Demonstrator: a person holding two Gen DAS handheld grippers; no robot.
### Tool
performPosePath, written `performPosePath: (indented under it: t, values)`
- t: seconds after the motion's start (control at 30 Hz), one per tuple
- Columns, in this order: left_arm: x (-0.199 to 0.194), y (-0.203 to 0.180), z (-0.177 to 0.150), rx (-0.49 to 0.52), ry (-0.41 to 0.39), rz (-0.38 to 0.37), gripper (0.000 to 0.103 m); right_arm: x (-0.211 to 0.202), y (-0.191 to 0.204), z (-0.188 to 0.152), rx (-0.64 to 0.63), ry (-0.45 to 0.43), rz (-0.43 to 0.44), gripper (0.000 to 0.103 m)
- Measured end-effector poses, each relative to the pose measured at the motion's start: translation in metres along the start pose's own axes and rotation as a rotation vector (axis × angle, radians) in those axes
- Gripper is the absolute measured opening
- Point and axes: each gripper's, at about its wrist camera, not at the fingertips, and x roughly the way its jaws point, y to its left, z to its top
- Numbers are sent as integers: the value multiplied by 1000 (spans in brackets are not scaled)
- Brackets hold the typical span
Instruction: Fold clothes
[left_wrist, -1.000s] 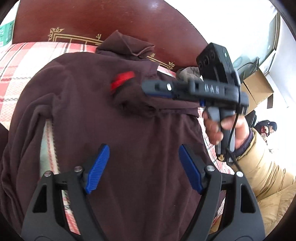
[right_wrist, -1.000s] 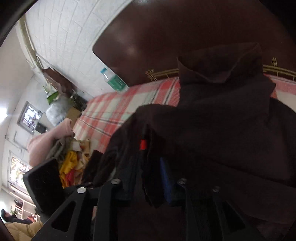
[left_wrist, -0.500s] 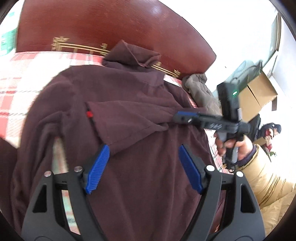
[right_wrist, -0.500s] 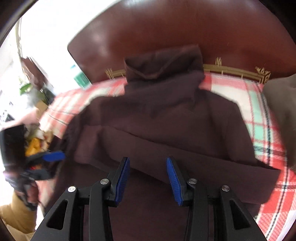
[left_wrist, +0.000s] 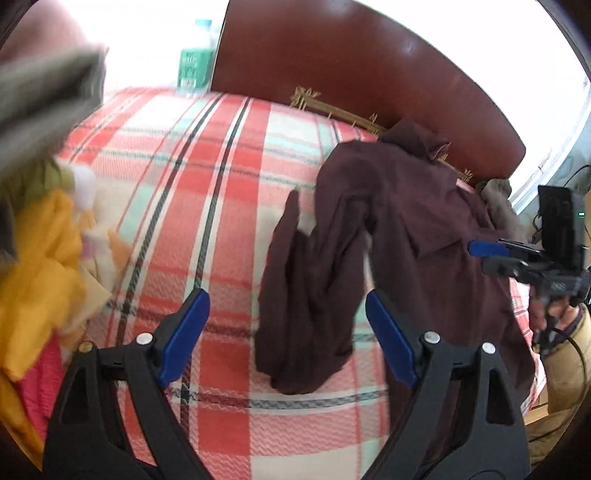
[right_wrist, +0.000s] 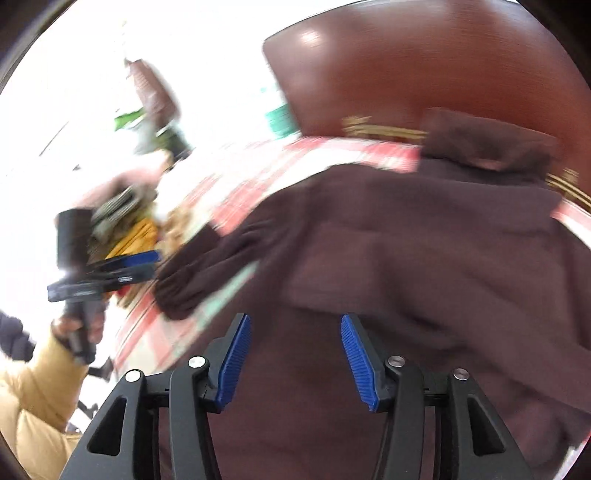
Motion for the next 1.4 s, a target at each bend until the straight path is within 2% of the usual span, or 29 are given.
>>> performPosePath:
  t: [0.1, 0.17, 0.23, 0.3, 0.4, 0.53, 0.67, 0.87, 0.97, 1.07, 1.1, 1.13, 1.17, 1.23, 1.3, 1.33, 1.4]
  values:
    - [14, 6, -1, -36, 15, -28, 86, 22, 26, 5, -42, 41, 38, 53]
    - [22, 8, 1, -57, 22, -50, 72, 33, 37, 6, -57, 58, 49, 53]
    - [30, 6, 4, -58, 38, -52, 23, 44, 45, 10, -56, 67, 65, 54]
    - [32, 1, 6, -48, 45, -21, 17, 49, 49, 11, -51, 72, 65, 55]
    - [7, -2, 14, -65, -29, -73, 13, 49, 52, 13, -50, 69, 60, 55]
    - [-27, -5, 27, -87, -126, -145, 13, 52, 58, 25, -55, 36, 70, 55]
    - [-52, -4, 48, -100, -174, -222, 13, 55, 68, 39, -77, 0, 82, 55]
    - [-62, -13, 66, -59, -215, -207, 15, 59, 106, 47, -204, -39, 111, 56]
    - [-63, -28, 75, 9, -224, -236, 23, 55, 126, 52, -265, -81, 105, 56]
    - [-67, -45, 83, 70, -226, -276, 27, 53, 134, 62, -270, -131, 97, 56]
    - [-68, -51, 86, 92, -226, -288, 34, 53, 135, 66, -265, -143, 96, 55]
    - [-70, -57, 89, 110, -230, -297, 46, 50, 132, 69, -252, -161, 94, 40]
    - [-75, -60, 92, 112, -250, -298, 51, 46, 128, 72, -233, -182, 92, 15]
    - [-83, -59, 95, 92, -293, -305, 65, 33, 115, 78, -185, -231, 85, 11]
    - [-88, -53, 94, 58, -328, -326, 71, 9, 90, 82, -106, -303, 74, 9]
    - [-88, -51, 92, 50, -335, -319, 78, -6, 76, 83, -65, -339, 65, 9]
    - [-78, -50, 89, 44, -319, -303, 80, -39, 45, 84, 15, -406, 33, 9]
